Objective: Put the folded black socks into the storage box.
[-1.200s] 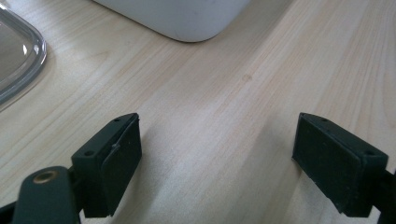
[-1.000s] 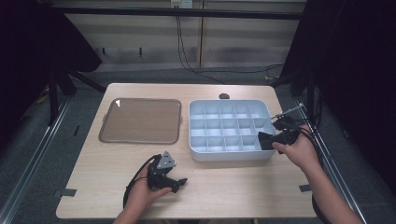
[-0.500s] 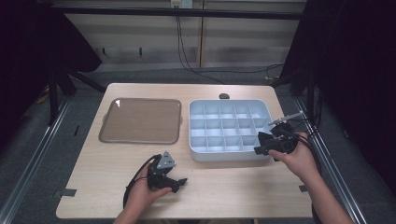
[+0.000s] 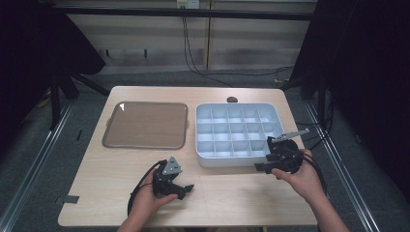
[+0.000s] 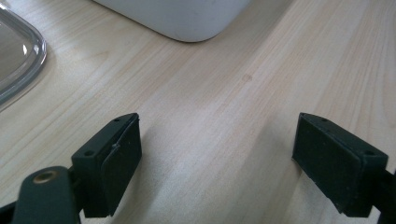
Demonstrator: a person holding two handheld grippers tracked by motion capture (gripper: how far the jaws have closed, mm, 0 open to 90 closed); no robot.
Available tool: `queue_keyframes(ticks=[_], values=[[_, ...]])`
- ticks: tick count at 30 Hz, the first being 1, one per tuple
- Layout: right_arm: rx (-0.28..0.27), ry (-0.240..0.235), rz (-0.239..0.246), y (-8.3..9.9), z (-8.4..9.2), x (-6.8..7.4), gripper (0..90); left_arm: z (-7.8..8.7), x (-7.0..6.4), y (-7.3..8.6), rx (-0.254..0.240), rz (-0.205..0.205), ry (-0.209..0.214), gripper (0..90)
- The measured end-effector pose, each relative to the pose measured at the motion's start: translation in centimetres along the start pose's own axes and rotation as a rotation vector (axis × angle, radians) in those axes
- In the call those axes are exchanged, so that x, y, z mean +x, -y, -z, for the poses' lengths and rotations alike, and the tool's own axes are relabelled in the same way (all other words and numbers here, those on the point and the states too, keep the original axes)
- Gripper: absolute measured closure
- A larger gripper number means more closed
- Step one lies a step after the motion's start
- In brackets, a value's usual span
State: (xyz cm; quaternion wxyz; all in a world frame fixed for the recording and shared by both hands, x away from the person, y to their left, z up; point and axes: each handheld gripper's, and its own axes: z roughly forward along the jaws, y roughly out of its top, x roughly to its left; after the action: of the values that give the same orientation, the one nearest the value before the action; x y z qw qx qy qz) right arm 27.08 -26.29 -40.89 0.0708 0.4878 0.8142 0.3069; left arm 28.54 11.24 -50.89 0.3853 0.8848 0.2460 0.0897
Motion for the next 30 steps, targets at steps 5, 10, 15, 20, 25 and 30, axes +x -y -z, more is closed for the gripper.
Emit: queue_keyframes(ticks=[5,10,15,20,25,30], values=[[-0.012,-0.003,0.015,0.6,-0.2,0.8,35.5,0.0,0.0,0.0,0.0,-0.002,0.001,15.1],[-0.014,-0.023,0.017,1.4,-1.0,1.3,35.3,0.0,0.0,0.0,-0.004,0.002,0.0,15.1],[-0.015,-0.029,0.021,2.2,-1.9,1.7,35.3,0.0,0.0,0.0,0.002,-0.002,0.001,15.0],[-0.024,-0.046,0.02,2.8,-2.8,2.0,34.6,0.0,0.0,0.0,-0.001,-0.001,0.001,15.1],[-0.024,-0.054,0.022,3.2,-3.4,2.3,34.0,0.0,0.0,0.0,0.003,-0.002,0.001,15.1],[-0.021,-0.056,0.027,3.7,-4.1,2.3,33.0,0.0,0.0,0.0,0.003,-0.002,0.0,15.0]])
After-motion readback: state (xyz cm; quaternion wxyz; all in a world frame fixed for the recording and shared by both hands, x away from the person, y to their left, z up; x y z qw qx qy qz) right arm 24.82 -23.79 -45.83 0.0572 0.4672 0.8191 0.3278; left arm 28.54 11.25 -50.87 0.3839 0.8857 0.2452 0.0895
